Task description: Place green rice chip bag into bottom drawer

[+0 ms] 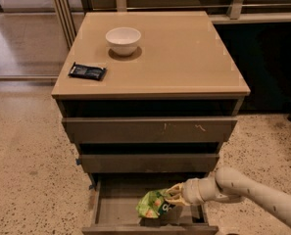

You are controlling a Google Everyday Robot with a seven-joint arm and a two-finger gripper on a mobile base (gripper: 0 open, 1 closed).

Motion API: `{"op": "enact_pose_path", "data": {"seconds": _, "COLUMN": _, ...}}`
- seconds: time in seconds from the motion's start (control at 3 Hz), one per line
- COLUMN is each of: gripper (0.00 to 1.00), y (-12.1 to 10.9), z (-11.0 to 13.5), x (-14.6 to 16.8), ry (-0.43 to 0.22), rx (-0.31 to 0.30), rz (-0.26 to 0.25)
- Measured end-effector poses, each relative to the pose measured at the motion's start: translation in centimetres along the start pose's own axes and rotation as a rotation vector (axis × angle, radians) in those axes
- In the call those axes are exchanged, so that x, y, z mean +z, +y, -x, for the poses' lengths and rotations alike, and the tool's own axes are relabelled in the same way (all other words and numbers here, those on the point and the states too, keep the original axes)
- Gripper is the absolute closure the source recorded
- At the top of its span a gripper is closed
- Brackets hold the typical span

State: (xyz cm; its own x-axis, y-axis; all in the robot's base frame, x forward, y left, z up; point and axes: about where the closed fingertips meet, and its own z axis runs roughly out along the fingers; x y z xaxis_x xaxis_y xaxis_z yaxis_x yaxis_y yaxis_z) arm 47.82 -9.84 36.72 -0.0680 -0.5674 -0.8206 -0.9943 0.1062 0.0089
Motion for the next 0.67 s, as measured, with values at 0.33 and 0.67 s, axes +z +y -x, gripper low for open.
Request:
{"op": "enact_pose_path", "data": {"seconds": 0.33, "gripper": 1.0, "y": -3.3, "z": -3.74, "x": 2.54, "ry": -0.036, "rx": -0.064, "rz": -0.033}}
{"op": "enact_pose_path", "data": {"seconds": 0.67, "gripper": 1.0, "y": -3.27, "z": -3.73, "x": 2.55, "ry": -0.036, "rx": -0.064, "rz": -0.032}}
